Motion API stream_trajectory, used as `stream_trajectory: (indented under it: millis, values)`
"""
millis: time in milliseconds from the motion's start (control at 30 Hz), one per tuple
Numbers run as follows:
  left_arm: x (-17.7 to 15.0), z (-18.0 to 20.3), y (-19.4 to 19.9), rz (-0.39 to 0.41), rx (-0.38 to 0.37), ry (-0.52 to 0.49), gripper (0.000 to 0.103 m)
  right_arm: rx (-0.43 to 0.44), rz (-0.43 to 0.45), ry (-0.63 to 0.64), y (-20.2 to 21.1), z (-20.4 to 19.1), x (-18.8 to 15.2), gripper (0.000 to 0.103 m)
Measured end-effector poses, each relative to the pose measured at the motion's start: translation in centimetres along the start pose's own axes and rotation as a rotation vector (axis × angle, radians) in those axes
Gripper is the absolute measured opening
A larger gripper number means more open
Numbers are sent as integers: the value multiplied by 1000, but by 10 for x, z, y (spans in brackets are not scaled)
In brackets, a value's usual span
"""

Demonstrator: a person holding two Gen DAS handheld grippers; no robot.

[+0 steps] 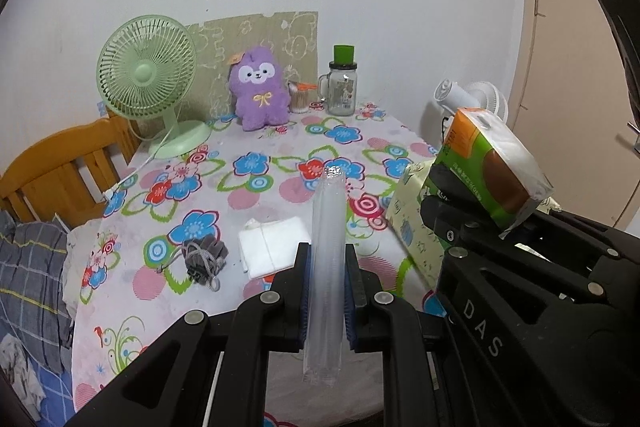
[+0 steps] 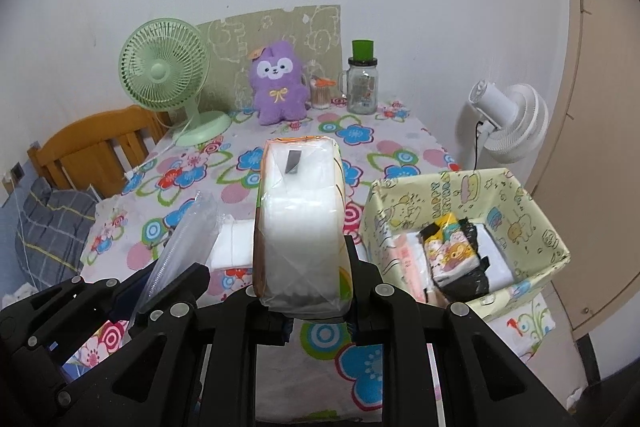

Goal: Organize soft objects
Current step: 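Carry the straw bundle and tissue box in both tools toward the gift-wrap box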

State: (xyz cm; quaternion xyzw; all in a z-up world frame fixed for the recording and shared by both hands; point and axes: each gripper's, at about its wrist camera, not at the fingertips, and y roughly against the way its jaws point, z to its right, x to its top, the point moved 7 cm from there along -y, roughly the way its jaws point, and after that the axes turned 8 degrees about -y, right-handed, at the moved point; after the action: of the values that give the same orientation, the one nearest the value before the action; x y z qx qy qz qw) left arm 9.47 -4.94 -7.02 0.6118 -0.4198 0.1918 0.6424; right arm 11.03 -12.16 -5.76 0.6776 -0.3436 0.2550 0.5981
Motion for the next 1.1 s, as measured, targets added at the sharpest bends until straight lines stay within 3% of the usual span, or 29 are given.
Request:
stream_trajectory:
  millis: [1100]
  values:
    - [47,75,-15,35,-49,-57,12,-19,30,-14,6,84,39,22]
